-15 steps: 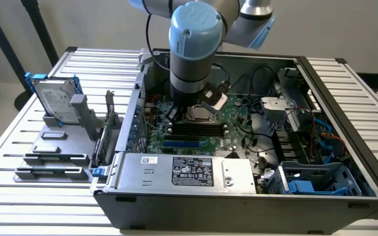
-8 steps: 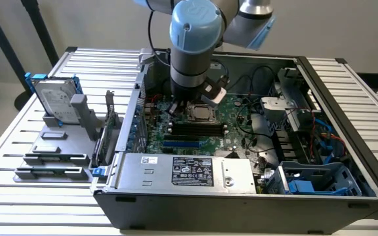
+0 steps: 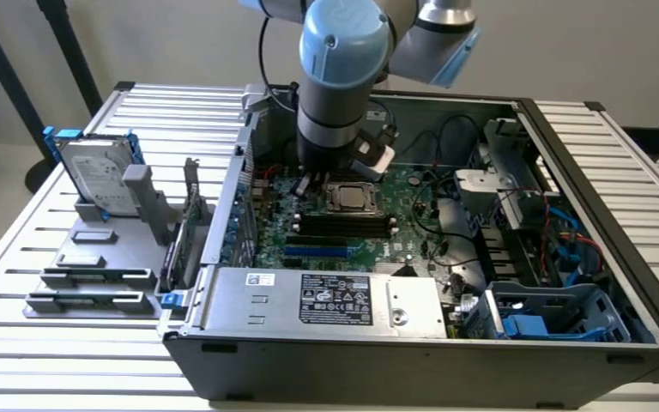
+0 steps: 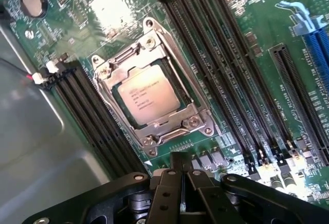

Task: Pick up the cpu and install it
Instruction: 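Install the second cpu locking lever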

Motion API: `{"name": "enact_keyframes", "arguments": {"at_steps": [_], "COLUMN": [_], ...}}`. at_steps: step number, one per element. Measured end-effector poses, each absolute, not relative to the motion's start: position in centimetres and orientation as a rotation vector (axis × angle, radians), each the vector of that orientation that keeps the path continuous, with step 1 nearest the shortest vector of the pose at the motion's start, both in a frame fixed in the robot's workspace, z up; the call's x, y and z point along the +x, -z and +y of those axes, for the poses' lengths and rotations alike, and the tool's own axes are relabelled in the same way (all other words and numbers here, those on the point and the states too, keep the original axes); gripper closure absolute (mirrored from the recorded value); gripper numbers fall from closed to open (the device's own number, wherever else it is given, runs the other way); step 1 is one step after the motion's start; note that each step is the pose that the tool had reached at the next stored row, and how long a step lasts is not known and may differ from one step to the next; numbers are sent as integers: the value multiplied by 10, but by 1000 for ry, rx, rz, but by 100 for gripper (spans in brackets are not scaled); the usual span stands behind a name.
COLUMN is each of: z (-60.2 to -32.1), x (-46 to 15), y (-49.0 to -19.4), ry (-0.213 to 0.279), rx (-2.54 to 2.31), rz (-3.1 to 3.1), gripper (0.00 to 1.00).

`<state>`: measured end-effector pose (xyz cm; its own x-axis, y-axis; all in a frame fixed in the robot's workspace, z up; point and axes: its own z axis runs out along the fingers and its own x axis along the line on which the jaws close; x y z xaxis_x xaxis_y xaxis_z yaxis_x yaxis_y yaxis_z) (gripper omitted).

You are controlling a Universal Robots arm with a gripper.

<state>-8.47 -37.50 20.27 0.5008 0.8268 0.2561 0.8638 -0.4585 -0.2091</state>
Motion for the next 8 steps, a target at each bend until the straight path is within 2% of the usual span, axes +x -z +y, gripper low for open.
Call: {"name": "enact_keyframes", "arguments": {"at_steps": [8], "z": [-372], "x": [-85], "y": [-206], "ry": [143], "rx": [-2368], "rz": [-1534], "gripper": [89]}}
